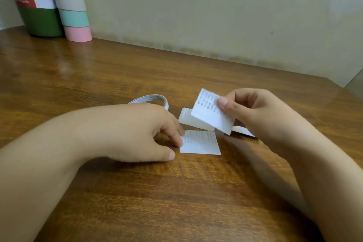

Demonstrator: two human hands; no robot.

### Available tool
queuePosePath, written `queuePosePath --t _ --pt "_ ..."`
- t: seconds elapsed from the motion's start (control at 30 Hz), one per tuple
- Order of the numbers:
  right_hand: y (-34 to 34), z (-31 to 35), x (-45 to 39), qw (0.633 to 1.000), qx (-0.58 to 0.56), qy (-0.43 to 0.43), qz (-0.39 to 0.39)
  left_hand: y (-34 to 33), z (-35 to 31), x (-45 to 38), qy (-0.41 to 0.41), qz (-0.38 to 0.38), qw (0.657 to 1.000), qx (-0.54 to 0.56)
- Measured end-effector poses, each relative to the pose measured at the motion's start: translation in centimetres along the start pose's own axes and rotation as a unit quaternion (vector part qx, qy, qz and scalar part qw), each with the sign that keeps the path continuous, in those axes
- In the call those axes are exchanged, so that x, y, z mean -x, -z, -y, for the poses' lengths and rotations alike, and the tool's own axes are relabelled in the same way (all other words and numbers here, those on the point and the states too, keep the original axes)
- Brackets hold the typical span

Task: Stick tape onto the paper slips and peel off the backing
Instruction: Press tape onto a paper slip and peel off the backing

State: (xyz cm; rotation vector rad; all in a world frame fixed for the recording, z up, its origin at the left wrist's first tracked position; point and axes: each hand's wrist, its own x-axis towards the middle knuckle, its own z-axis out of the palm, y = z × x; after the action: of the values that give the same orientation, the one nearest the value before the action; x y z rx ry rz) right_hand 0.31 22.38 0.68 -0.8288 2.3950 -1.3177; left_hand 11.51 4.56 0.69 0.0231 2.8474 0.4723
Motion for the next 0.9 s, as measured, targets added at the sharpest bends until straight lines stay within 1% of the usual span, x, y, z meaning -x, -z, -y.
queuePosePath --t 0.07,0.17,0.27,0.47,0.7,0.9 --pt "-0.2 -0.1 0.1 0.997 0.078 0.01 0.028 0.0 -0.1 0.0 0.005 0.007 1.0 -0.002" --pt "-1.1 -0.5 0.0 0.977 0.212 0.023 0.027 0.0 0.1 0.0 0.004 0.01 1.0 -0.001" --pt "-1.9 -0.6 0.0 0.965 0.259 0.024 0.031 0.0 0.4 0.1 0.002 0.001 1.0 0.005" --pt "-2.4 -0.6 -0.1 0.957 0.289 0.025 0.026 0.0 0.6 0.0 -0.002 -0.014 1.0 -0.003" --pt "-2.6 -0.5 0.0 0.956 0.291 0.017 0.025 0.2 1.0 0.2 0.005 -0.055 0.998 0.013" --pt "-2.7 -0.3 0.0 0.953 0.3 0.017 0.028 0.0 1.1 0.0 0.01 -0.059 0.998 0.018"
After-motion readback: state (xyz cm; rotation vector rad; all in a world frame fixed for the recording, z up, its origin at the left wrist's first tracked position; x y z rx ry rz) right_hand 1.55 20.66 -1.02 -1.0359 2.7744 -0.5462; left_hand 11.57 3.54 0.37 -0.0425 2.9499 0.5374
